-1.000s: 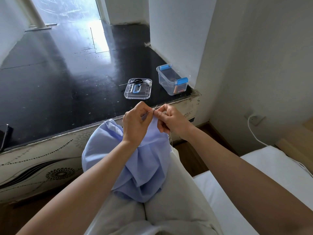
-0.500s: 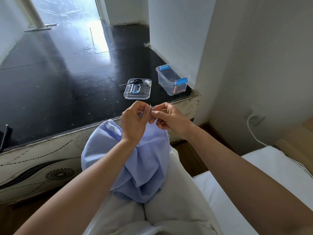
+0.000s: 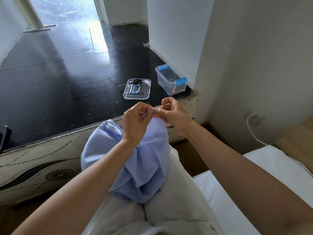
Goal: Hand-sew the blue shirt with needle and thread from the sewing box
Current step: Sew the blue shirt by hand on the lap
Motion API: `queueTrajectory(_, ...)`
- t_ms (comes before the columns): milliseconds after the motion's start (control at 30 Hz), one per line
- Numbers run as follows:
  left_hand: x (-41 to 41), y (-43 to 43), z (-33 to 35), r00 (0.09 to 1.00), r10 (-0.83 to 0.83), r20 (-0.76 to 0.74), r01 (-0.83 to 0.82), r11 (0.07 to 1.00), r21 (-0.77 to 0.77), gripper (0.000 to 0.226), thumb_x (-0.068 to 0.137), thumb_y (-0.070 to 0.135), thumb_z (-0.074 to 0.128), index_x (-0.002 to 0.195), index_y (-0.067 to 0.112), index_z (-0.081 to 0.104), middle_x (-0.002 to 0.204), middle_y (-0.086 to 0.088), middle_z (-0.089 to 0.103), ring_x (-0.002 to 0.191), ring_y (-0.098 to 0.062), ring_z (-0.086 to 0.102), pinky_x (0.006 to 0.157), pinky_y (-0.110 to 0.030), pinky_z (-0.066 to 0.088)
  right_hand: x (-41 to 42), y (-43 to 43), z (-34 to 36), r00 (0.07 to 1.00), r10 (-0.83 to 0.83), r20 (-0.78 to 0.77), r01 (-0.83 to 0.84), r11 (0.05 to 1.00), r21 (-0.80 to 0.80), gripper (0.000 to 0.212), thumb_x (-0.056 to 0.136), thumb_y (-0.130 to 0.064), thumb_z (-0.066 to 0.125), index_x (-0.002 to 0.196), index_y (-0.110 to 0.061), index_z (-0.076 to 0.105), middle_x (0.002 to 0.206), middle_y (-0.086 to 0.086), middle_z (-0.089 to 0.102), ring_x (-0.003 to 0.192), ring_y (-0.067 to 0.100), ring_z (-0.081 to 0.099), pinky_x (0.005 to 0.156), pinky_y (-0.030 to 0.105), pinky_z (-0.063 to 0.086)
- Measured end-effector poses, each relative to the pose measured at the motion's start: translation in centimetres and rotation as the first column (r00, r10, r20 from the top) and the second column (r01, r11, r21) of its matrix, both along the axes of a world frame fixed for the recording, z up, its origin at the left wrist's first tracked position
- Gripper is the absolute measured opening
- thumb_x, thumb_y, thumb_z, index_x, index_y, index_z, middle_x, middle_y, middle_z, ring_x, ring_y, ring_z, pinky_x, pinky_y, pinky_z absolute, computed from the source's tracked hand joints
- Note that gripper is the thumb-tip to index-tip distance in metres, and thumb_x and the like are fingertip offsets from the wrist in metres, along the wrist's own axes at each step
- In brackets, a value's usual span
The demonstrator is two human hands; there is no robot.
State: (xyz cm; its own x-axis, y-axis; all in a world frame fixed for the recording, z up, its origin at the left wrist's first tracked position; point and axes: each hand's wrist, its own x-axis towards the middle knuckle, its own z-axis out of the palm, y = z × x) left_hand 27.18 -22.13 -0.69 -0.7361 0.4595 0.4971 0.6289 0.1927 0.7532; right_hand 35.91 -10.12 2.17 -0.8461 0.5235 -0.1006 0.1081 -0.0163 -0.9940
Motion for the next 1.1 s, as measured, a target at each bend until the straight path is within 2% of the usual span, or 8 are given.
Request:
queueTrajectory(133,-0.1,0.0,-0.1,0.999,-0.015,0.029,0.015,1.0,0.016,0.013,0.088,0.021,0.071,0.092,0.009,0.072,0.082,0.004,0.069,0.071,-0.012,0.067,0.069,-0.019,0.054,0.0,-0.1,-0.1,0.997,-0.071,0.01,0.069,0.985,0.155,0.024,0.09,-0.03,0.068,0.105,-0.016,0.056,0.086,-0.003,0.063,0.076,0.007,0.059,0.058,0.011,0.047)
queueTrajectory(467,0.1,0.3,0.3,0.966,-0.25,0.065,0.252,0.968,-0.019,0.008,0.09,0.007,0.065,0.097,0.008,0.069,0.087,0.006,0.066,0.079,0.005,0.063,0.073,-0.008,0.049,-0.4,0.7,-0.1,0.987,-0.156,0.025,0.158,0.966,-0.204,0.009,0.1,-0.022,0.053,0.093,-0.019,0.057,0.108,0.004,0.069,0.105,0.017,0.059,0.069,0.023,0.037)
queueTrajectory(600,0.0,0.3,0.4,0.962,-0.262,0.074,0.265,0.964,-0.032,0.007,0.091,0.006,0.064,0.095,0.005,0.069,0.085,0.011,0.065,0.079,0.007,0.062,0.074,-0.008,0.049,-0.6,2.5,0.0,0.865,-0.499,-0.046,0.391,0.73,-0.561,0.008,0.105,-0.012,0.038,0.104,-0.013,0.046,0.09,0.01,0.073,0.083,0.019,0.069,0.083,0.032,0.053)
queueTrajectory(700,-0.4,0.3,0.3,0.972,-0.222,0.081,0.224,0.974,-0.021,0.01,0.092,0.008,0.063,0.097,0.003,0.069,0.088,0.0,0.069,0.078,0.006,0.063,0.073,-0.006,0.048,-0.2,4.0,-0.4,0.722,-0.691,0.024,0.519,0.519,-0.679,0.009,0.103,-0.01,0.041,0.102,-0.01,0.049,0.063,0.003,0.053,0.049,0.011,0.052,0.059,0.027,0.057)
queueTrajectory(833,-0.4,0.4,0.2,0.97,-0.224,0.093,0.228,0.973,-0.037,0.012,0.093,0.01,0.061,0.101,0.003,0.068,0.087,-0.001,0.068,0.074,0.004,0.062,0.068,-0.006,0.046,1.0,4.2,-0.1,0.812,-0.581,0.052,0.575,0.782,-0.242,0.013,0.1,-0.022,0.049,0.097,-0.012,0.057,0.064,-0.002,0.042,0.049,0.007,0.034,0.04,0.017,0.031)
queueTrajectory(900,-0.3,0.5,0.2,0.97,-0.22,0.101,0.225,0.974,-0.035,0.011,0.094,0.009,0.06,0.1,0.003,0.066,0.084,0.002,0.066,0.073,0.005,0.061,0.065,-0.006,0.045,1.7,4.1,0.3,0.939,-0.331,0.091,0.331,0.943,0.021,0.025,0.098,-0.035,0.053,0.093,-0.013,0.064,0.062,-0.004,0.041,0.051,0.008,0.033,0.044,0.019,0.031)
queueTrajectory(967,-0.4,0.5,0.1,0.971,-0.21,0.114,0.214,0.977,-0.026,0.009,0.095,0.009,0.059,0.1,0.004,0.065,0.082,0.004,0.064,0.072,0.005,0.061,0.065,-0.006,0.046,2.1,3.9,0.6,0.953,-0.057,0.298,-0.003,0.98,0.197,0.045,0.093,-0.055,0.051,0.089,-0.014,0.069,0.064,-0.003,0.045,0.054,0.01,0.034,0.051,0.022,0.033)
queueTrajectory(1100,-0.5,0.4,0.1,0.977,-0.169,0.129,0.171,0.985,-0.008,0.004,0.095,0.009,0.058,0.097,0.008,0.062,0.079,0.006,0.062,0.071,0.006,0.058,0.064,-0.006,0.046,2.4,4.0,0.0,0.896,0.134,0.423,-0.19,0.977,0.095,0.055,0.085,-0.065,0.055,0.059,-0.017,0.06,0.06,-0.001,0.052,0.048,0.008,0.032,0.048,0.019,0.031)
